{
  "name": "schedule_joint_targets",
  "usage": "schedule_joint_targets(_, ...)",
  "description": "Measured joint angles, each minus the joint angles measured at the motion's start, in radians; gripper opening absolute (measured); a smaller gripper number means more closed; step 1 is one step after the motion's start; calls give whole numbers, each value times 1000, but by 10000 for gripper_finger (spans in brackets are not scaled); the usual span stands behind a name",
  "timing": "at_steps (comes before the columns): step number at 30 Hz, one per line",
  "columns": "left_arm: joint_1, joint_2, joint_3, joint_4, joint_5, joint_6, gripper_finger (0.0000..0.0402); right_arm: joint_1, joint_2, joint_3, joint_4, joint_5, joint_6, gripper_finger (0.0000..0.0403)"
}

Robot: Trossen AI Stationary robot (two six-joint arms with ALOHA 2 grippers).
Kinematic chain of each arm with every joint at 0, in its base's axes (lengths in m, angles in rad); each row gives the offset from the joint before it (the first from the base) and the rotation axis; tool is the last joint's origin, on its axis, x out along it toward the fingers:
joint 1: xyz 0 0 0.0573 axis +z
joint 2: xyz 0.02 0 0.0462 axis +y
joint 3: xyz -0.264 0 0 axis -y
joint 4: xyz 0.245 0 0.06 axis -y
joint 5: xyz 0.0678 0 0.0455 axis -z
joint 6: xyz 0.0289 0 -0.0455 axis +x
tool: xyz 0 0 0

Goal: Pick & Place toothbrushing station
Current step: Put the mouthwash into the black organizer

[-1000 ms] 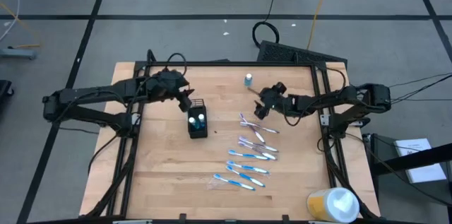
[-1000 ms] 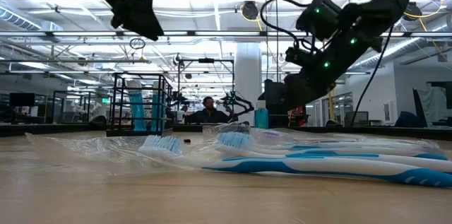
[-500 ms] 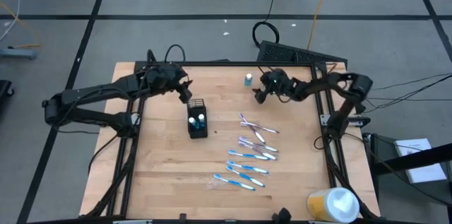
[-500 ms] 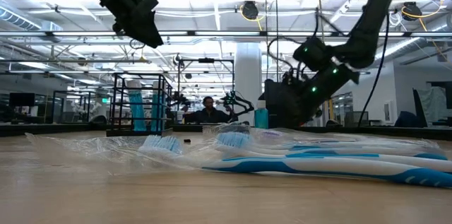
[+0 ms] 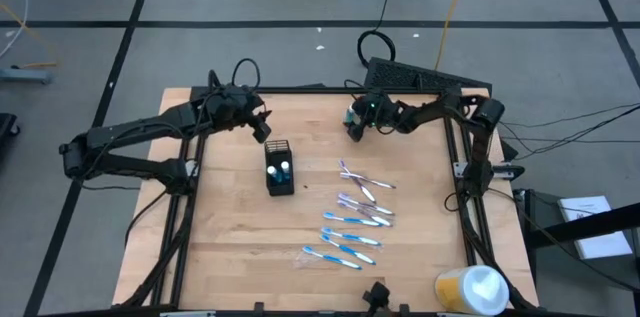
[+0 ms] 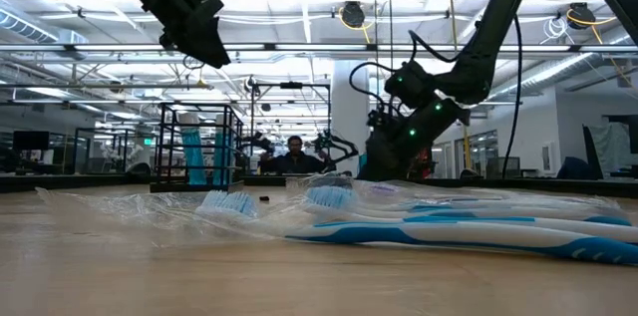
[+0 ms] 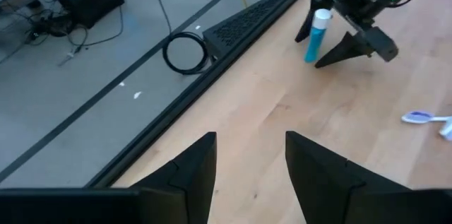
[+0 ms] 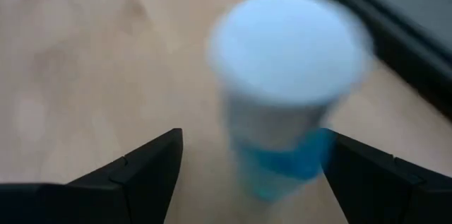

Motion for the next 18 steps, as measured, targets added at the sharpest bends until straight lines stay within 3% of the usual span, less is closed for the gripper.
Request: schedule_joint_targets(18,4,0,0,2,12,-1,173,43,-1,-1,-38,-58,-94,313)
